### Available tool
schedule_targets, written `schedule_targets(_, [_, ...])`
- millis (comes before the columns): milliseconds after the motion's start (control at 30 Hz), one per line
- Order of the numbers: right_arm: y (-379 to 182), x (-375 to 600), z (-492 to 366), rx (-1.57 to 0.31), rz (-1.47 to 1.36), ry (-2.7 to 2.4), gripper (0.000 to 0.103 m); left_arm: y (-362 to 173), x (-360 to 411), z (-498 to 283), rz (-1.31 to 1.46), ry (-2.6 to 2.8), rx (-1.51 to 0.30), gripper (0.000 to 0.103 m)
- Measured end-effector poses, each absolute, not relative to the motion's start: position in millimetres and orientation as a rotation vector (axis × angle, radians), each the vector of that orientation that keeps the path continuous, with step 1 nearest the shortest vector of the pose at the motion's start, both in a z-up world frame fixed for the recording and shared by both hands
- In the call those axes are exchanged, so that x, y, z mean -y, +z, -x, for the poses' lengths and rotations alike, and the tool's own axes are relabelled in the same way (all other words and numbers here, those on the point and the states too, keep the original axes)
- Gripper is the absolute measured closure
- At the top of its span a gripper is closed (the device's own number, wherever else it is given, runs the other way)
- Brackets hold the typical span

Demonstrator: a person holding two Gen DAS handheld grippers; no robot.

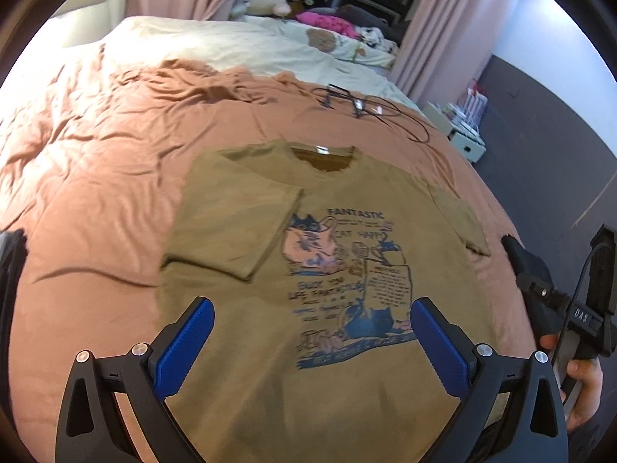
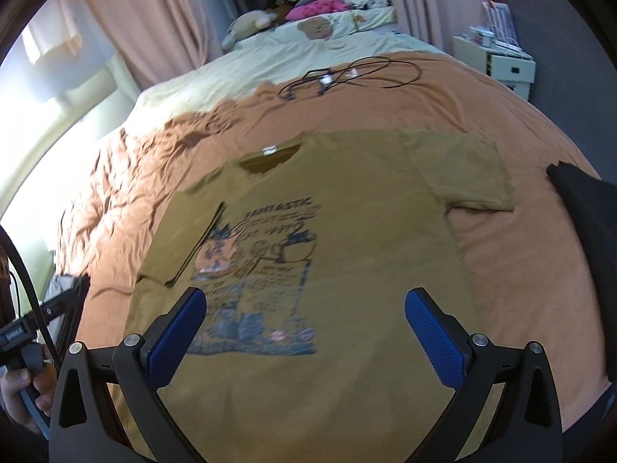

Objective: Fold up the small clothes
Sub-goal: 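Move the right gripper to the other sleeve of the shirt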

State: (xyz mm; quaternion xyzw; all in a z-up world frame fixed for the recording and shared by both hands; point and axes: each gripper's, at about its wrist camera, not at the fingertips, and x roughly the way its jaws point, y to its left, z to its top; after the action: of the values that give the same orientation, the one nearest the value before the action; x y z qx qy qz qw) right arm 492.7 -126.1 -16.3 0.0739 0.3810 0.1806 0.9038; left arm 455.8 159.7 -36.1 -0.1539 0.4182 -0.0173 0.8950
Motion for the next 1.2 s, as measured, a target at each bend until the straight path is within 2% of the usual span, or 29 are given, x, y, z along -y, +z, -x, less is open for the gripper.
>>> schedule_targets(200, [-28.4,171.0,-514.1,-0.779,-0.219,0.359,0.000,-43.3,-130.0,-486.3,0.308,-0.088,-0.871,0.001])
schedule_targets(367, [-36.7,199.4,-531.6,-0.760,-0.250,0.322,0.001,-47.3,-109.8,-516.9,0.303,-0.131,-0.888,0.006])
schedule_targets(733, [-65.9,250.2,-591.8,-0.772,-0.373,0.285,0.031,-62.7,-62.8,-581.7,0.281,-0.168,-0.926,0.021])
schedule_targets(900, [-81.8,265.9,-620.7,-0.787,-0.422,0.264,0.032,-75.9,-38.0,-611.8,0.287,-0.182,-0.944,0.027])
schedule_targets(967, [-87.0,272.2,-631.7,-0.789,-0.451,0.268,0.032,-81.6,-28.9,-622.5,0.285,-0.185,-0.954,0.033])
schedule_targets(1033, [-91.1,275.7,-641.6,-0.797,-0.474,0.274,0.041,-88.1,-18.9,-633.5,0.285,-0.189,-0.968,0.037])
schedule_targets(1200, [-99.6,290.2,-671.1,-0.805,-0.522,0.270,0.042,-102.9,5.5,-658.5,0.284,-0.215,-0.998,0.046])
